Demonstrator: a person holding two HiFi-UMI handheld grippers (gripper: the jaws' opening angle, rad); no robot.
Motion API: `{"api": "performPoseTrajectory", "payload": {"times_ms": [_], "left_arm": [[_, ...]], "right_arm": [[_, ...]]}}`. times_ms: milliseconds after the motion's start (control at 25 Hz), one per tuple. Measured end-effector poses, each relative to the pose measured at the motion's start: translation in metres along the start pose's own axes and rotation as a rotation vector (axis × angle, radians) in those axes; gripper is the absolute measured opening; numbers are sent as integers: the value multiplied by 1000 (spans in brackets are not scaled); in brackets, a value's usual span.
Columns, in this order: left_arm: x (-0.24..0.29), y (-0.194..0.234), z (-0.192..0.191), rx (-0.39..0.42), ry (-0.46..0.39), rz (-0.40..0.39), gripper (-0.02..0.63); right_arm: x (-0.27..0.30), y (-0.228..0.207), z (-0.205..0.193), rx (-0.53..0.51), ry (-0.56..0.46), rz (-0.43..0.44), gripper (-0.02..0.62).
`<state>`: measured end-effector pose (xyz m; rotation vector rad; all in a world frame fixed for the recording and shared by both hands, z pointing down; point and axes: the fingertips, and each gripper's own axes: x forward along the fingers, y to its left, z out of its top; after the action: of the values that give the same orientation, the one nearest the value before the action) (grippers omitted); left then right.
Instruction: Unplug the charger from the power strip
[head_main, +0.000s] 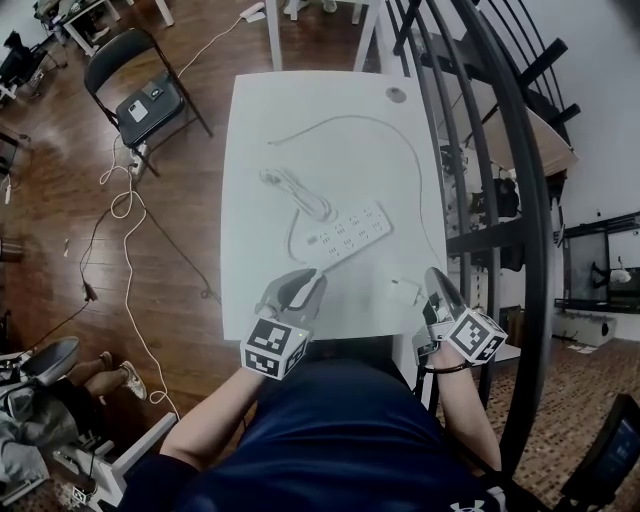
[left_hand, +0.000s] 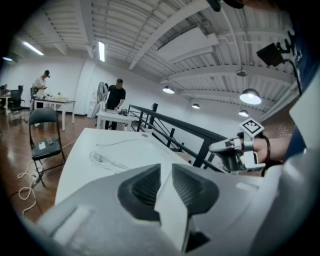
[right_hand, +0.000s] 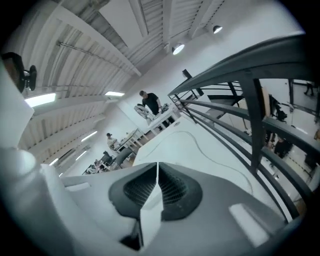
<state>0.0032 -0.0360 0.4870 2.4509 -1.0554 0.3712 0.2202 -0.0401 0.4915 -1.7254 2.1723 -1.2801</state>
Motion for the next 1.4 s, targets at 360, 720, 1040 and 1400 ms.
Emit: {"api": "performPoseTrajectory", "payload": {"times_ms": [360, 720, 1040, 1400], "left_arm": [[-26, -38, 63, 73, -172, -90, 6], [-30, -73, 85, 121, -226, -197, 6], [-34, -77, 81, 101, -242, -230, 6], [-30, -71, 76, 69, -225, -211, 6]], "right_arm": [[0, 124, -4, -336, -6, 226, 11], [-10, 155, -6, -474, -53, 302, 11], [-13, 147, -5, -476, -67, 266, 11], [-12, 144, -6, -476, -66, 260, 11]]}}
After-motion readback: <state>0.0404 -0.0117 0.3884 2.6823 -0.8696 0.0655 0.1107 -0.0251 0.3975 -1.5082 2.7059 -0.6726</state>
